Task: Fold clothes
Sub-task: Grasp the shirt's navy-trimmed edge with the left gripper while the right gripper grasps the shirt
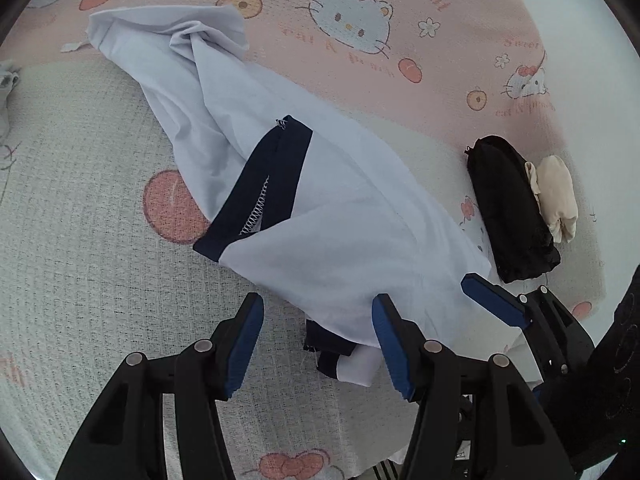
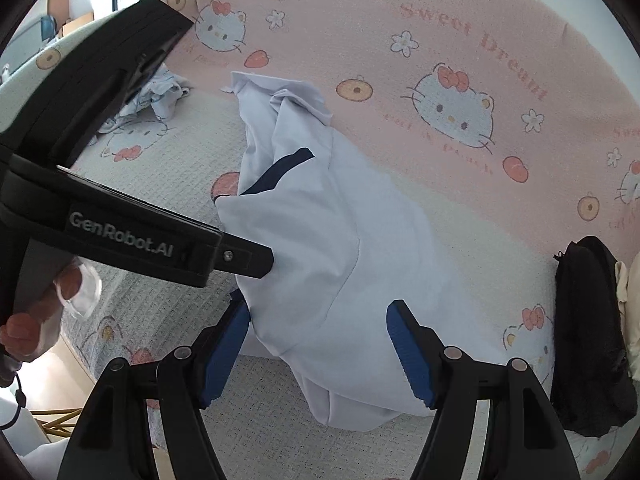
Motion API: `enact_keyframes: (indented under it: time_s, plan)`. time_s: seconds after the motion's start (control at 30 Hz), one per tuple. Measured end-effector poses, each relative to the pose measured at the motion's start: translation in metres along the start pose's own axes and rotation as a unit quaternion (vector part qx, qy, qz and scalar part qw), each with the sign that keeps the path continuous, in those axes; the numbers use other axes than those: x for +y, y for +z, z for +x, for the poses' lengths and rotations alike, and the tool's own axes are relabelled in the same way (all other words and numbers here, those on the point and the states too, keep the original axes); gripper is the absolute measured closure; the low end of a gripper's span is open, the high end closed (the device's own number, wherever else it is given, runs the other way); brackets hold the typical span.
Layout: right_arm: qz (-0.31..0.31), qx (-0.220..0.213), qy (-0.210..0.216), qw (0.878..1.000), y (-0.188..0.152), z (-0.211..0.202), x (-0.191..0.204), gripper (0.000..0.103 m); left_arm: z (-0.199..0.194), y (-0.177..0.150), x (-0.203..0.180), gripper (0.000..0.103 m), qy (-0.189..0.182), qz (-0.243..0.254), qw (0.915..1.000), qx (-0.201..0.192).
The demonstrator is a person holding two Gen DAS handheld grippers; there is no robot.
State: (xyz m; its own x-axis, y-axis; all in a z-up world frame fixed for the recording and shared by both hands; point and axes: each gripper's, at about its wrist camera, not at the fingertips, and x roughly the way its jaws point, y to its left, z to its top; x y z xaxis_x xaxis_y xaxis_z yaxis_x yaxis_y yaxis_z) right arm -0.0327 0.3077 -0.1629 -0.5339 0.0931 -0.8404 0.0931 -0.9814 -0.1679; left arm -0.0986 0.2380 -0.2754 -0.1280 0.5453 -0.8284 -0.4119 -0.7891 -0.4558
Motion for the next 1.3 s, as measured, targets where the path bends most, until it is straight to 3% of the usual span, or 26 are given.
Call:
enact_keyframes:
  time_s: [0.17,0.23,0.3,0.37,0.43,0.63,0.83,0.87,0.93,1.03,1.07,1.17,1.3]
  plan:
    - [0.003,0.038,-0.032,0.999,0.001,0.025,0.005,0.033,-0.007,0.005,0.000,0.049,0.034,0.039,0.9985,-0.016]
    - [0.014,0.043,-0.029,0.999,0.002,0.031,0.002,0.048,-0.009,0.007,0.000,0.049,0.049,0.054,0.9971,-0.021]
    - [0.046,0.038,-0.020,0.998,0.004,0.030,-0.004,0.080,-0.007,0.008,0.003,0.049,0.059,0.055,0.9965,-0.019]
    - [0.084,0.030,-0.001,0.996,0.005,0.026,-0.012,0.085,-0.005,0.011,0.008,0.049,0.054,0.045,0.9974,-0.020]
    - [0.110,0.024,0.007,0.994,0.006,0.024,-0.019,0.088,0.000,0.020,0.012,0.049,0.023,0.016,0.9996,-0.009]
    - [0.115,0.027,0.004,0.993,0.012,0.024,-0.024,0.088,0.021,0.039,0.010,0.049,-0.046,-0.065,0.9968,0.014]
    - [0.101,0.040,0.008,0.994,0.012,0.028,-0.022,0.088,0.040,0.034,0.007,0.050,-0.036,-0.084,0.9955,0.025]
    - [0.098,0.042,0.008,0.994,0.012,0.028,-0.022,0.087,0.042,0.032,0.008,0.054,-0.032,-0.087,0.9954,0.023]
    - [0.091,0.046,0.008,0.995,0.011,0.031,-0.021,0.083,0.040,0.029,0.006,0.071,-0.026,-0.083,0.9961,0.011]
    - [0.079,0.042,-0.004,0.996,0.006,0.030,-0.018,0.067,0.034,0.026,-0.002,0.085,-0.017,-0.067,0.9976,-0.006]
    - [0.077,0.037,-0.006,0.996,0.005,0.029,-0.017,0.061,0.031,0.027,-0.005,0.086,-0.016,-0.061,0.9979,-0.012]
    - [0.085,0.010,0.000,0.996,0.000,0.019,-0.017,0.058,0.024,0.033,-0.012,0.090,-0.023,-0.053,0.9981,-0.019]
    - [0.099,-0.011,0.010,0.995,-0.001,0.013,-0.021,0.042,0.015,0.042,-0.016,0.091,-0.053,-0.058,0.9967,-0.021]
